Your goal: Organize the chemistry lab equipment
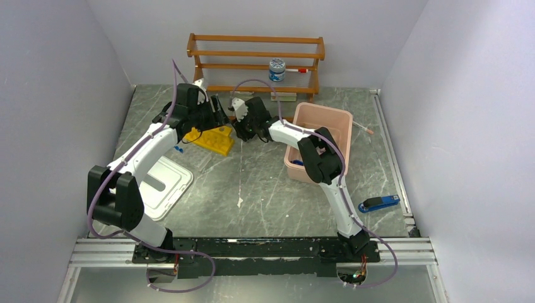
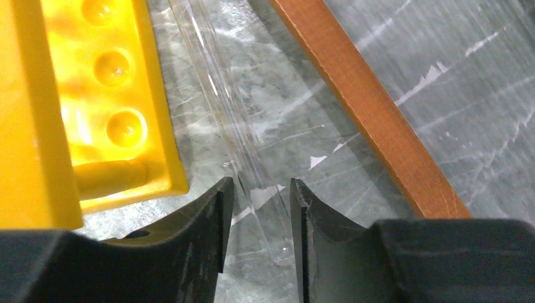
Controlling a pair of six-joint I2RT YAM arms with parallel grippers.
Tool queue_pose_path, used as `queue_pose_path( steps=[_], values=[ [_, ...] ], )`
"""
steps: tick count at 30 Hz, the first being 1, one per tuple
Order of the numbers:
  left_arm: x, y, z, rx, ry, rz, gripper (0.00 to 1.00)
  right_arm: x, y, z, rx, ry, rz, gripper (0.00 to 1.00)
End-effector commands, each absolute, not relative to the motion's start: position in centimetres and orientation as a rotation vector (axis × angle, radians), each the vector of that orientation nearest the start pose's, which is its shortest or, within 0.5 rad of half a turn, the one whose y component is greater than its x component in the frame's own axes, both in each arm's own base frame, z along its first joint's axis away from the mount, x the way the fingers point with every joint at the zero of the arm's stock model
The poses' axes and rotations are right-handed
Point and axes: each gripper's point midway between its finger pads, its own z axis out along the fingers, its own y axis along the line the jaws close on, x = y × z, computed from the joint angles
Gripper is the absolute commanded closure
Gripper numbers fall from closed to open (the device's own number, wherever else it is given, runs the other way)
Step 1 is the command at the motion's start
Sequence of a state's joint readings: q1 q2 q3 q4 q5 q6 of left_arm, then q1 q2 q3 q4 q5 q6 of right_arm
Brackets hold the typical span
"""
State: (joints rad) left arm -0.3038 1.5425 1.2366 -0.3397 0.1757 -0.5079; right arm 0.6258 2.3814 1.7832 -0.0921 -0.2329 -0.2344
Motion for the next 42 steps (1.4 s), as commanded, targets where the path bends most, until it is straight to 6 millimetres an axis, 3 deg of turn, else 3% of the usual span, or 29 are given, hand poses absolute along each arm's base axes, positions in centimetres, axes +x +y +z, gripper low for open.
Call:
queue_pose_path(
  steps=[1,7,11,19,23,33,42],
  values=[
    [40.6,-17.3,20.8,-0.138,2.225,-0.608,0.32,44.8,36.1,-3.8,-1.203,2.171,0.419,0.62],
    [40.3,-17.1,21.2,-0.163,2.219,-0.608,0.32,43.1,34.2,-3.9,-1.291,2.193,0.365,0.73],
    [40.1,-17.1,21.2,-0.188,2.219,-0.616,0.32,42.8,32.5,-3.0,-1.217,2.297,0.334,0.78],
    [39.7,-17.1,21.3,-0.255,2.206,-0.65,0.32,37.8,30.7,-0.5,-1.134,2.413,0.433,0.8],
    [38.8,-16.9,20.4,-0.341,2.247,-0.661,0.31,36.4,30.2,0.9,-0.965,2.467,0.413,0.8],
    [35.8,-18.7,17.5,-0.479,2.364,-0.76,0.24,32.4,31.9,4.0,-0.625,2.6,0.602,0.78],
    [32.9,-19.9,15.2,-0.551,2.387,-0.658,0.21,29.9,31.0,5.9,-0.37,2.682,0.66,0.78]
  ],
)
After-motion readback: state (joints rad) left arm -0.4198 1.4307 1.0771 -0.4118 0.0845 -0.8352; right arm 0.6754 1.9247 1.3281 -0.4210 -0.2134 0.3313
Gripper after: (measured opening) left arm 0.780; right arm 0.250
